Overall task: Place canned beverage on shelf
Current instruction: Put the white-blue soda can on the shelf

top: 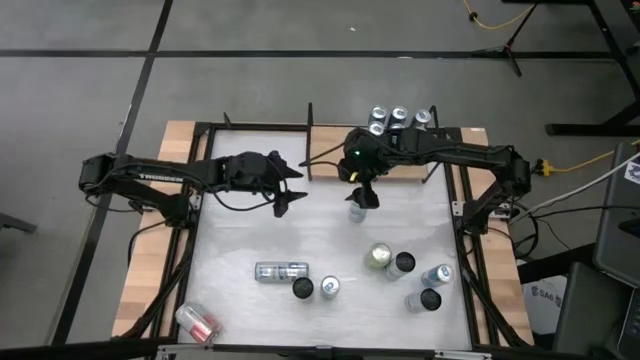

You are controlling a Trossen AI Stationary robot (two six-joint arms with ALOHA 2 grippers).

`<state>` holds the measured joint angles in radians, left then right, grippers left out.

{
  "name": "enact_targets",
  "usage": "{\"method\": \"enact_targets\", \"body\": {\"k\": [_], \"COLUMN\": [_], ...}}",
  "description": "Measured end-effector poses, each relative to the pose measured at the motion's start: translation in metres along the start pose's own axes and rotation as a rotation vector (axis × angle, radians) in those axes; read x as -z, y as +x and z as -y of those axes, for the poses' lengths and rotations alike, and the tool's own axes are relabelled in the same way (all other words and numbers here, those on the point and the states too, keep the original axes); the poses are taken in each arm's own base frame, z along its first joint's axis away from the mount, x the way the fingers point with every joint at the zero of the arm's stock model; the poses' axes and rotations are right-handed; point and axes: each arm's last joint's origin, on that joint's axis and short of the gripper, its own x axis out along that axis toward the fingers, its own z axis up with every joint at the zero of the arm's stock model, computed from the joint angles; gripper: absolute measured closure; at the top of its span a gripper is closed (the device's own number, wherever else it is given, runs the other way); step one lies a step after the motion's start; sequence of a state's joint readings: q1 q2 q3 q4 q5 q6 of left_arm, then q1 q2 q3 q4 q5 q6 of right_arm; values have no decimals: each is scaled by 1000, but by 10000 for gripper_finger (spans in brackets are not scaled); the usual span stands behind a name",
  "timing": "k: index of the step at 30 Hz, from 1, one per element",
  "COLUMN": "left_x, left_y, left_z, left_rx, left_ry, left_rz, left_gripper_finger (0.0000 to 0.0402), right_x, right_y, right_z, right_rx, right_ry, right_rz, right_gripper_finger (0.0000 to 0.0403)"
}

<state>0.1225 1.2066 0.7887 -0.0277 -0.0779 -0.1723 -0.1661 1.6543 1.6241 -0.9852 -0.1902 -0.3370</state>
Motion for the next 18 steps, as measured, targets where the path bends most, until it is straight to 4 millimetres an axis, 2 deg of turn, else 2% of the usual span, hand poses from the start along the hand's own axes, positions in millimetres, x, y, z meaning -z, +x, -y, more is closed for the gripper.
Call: {"method": "enact_targets", "body": {"k": [11,18], "left_x": [9,11], "left_y": [-2,-4], "left_z": [16,27], "left_rx": [14,-29], "left_ry": [36,31], "left_rz": [-61,-49], "left_gripper_finger": [119,119], "right_x": [0,1], "right_y": [0,0], "right_z": [-1,-1], "right_rx": [-6,-7], "right_ry": [-1,25], "right_rz": [-8,-13], "right_gripper_finger": [47,19]}}
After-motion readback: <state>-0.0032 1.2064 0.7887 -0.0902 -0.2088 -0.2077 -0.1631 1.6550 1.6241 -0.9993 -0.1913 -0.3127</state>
